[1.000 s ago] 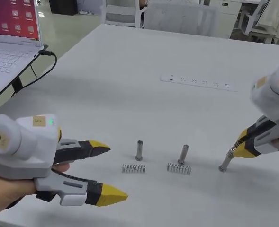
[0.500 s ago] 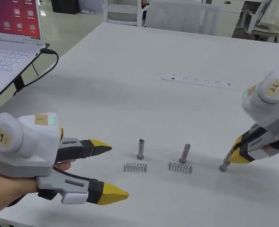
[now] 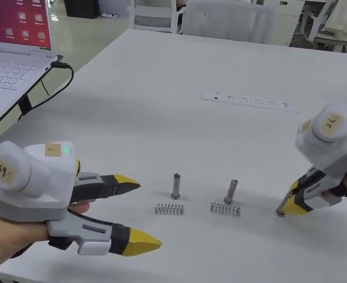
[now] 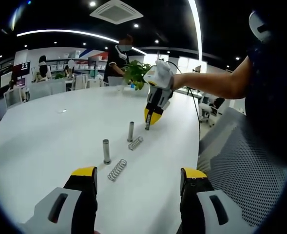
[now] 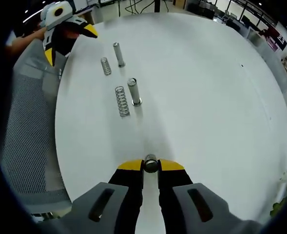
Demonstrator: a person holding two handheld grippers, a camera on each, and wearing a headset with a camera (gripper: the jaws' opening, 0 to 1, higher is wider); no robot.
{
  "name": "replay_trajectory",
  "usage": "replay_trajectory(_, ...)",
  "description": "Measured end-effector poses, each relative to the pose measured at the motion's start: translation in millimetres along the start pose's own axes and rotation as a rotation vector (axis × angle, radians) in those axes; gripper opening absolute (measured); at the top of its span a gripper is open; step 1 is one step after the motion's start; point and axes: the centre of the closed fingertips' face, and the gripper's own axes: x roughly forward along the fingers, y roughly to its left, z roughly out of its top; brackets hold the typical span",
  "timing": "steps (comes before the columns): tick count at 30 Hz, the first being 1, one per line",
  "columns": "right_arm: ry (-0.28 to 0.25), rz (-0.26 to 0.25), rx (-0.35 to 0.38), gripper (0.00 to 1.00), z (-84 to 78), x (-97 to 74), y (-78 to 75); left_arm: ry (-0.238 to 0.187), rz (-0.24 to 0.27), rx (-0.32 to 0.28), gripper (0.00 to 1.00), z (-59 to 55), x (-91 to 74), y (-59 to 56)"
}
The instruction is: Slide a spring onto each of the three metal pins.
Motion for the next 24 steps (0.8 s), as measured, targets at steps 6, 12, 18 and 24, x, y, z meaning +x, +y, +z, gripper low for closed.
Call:
replay_trajectory(6, 0.004, 0.000, 0.005, 0.09, -1.9, 0.1, 0.0, 0.000, -0.001, 0.001, 0.64, -0.1, 0.3, -0.4)
replay_trajectory(12, 0.008, -0.002, 0.002, 0.09, -2.9, 0.8, 0.4, -0.003, -0.002, 0.001, 0.64, 0.6, -0.2, -0.3)
replay_trajectory(18, 0.010, 0.001, 0.004, 0.09, -3.7, 1.5, -0.2, -0.004, -0.003, 0.002, 0.64, 0.4, 0.0, 0.0)
replay_trajectory(24, 0.013, 0.001, 0.006, 0.12, -5.3, 2.0, -0.6, -0.003, -0.005, 0.000, 0.64, -0.2, 0.1, -0.1)
